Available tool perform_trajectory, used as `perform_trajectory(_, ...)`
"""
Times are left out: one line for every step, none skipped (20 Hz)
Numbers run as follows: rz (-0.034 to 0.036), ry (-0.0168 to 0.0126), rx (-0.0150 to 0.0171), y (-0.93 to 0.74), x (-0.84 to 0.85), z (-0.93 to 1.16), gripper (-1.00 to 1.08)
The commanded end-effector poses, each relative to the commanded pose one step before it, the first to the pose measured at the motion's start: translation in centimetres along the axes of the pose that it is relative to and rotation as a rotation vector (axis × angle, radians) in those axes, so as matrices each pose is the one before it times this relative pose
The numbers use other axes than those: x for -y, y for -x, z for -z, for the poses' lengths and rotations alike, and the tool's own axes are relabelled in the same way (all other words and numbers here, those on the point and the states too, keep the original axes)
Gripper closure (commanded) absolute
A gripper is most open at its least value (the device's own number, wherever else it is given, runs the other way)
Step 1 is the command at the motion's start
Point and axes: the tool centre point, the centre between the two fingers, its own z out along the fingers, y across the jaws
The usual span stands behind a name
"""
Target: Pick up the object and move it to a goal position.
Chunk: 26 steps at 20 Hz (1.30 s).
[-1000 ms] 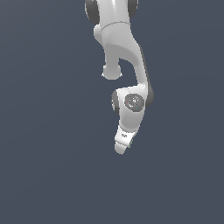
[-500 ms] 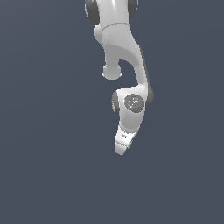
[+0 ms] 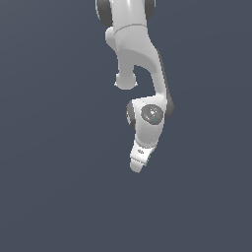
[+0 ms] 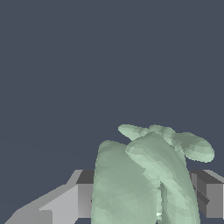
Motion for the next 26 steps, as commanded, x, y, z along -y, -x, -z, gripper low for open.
perform_trajectory(0.00060, 0.00037, -0.00035, -0.172, 0.610, 0.228, 1.08)
perform_trajectory(0.00000, 0.00000, 0.00000, -0.073, 0.335, 0.113, 1.08)
perform_trajectory(0.00000, 0.00000, 0.00000, -0.083, 0.379, 0.127, 1.08)
perform_trajectory(-0.00007, 0.00023, 0.00043, -0.092, 0.423, 0.140, 1.08)
perform_trajectory(0.00000, 0.00000, 0.00000, -0.104, 0.472, 0.159, 1.08)
perform_trajectory(0.00000, 0.00000, 0.00000, -0.115, 0.522, 0.176, 1.08)
perform_trajectory(0.00000, 0.00000, 0.00000, -0.128, 0.574, 0.194, 1.08)
perform_trajectory(0.00000, 0.00000, 0.00000, -0.140, 0.629, 0.213, 1.08)
perform_trajectory(-0.00014, 0.00012, 0.00045, -0.150, 0.683, 0.222, 1.08)
perform_trajectory(0.00000, 0.00000, 0.00000, -0.169, 0.749, 0.254, 1.08)
perform_trajectory(0.00000, 0.00000, 0.00000, -0.185, 0.815, 0.277, 1.08)
perform_trajectory(-0.00010, 0.00018, 0.00044, -0.201, 0.883, 0.294, 1.08)
perform_trajectory(0.00000, 0.00000, 0.00000, -0.210, 0.904, 0.309, 1.08)
perform_trajectory(0.00000, 0.00000, 0.00000, -0.207, 0.881, 0.303, 1.08)
perform_trajectory(-0.00009, 0.00020, 0.00044, -0.203, 0.854, 0.288, 1.08)
perform_trajectory(0.00000, 0.00000, 0.00000, -0.200, 0.828, 0.287, 1.08)
perform_trajectory(0.00000, 0.00000, 0.00000, -0.195, 0.798, 0.277, 1.08)
perform_trajectory(0.00000, 0.00000, 0.00000, -0.190, 0.764, 0.267, 1.08)
perform_trajectory(0.00000, 0.00000, 0.00000, -0.184, 0.728, 0.255, 1.08)
perform_trajectory(0.00000, 0.00000, 0.00000, -0.179, 0.690, 0.244, 1.08)
perform_trajectory(-0.00013, 0.00022, 0.00042, -0.172, 0.647, 0.224, 1.08)
perform_trajectory(0.00000, 0.00000, 0.00000, -0.167, 0.606, 0.217, 1.08)
perform_trajectory(0.00000, 0.00000, 0.00000, -0.159, 0.559, 0.202, 1.08)
perform_trajectory(0.00000, 0.00000, 0.00000, -0.149, 0.508, 0.185, 1.08)
perform_trajectory(-0.00003, -0.00025, -0.00042, -0.131, 0.448, 0.172, 1.08)
perform_trajectory(0.00000, 0.00000, 0.00000, -0.121, 0.392, 0.145, 1.08)
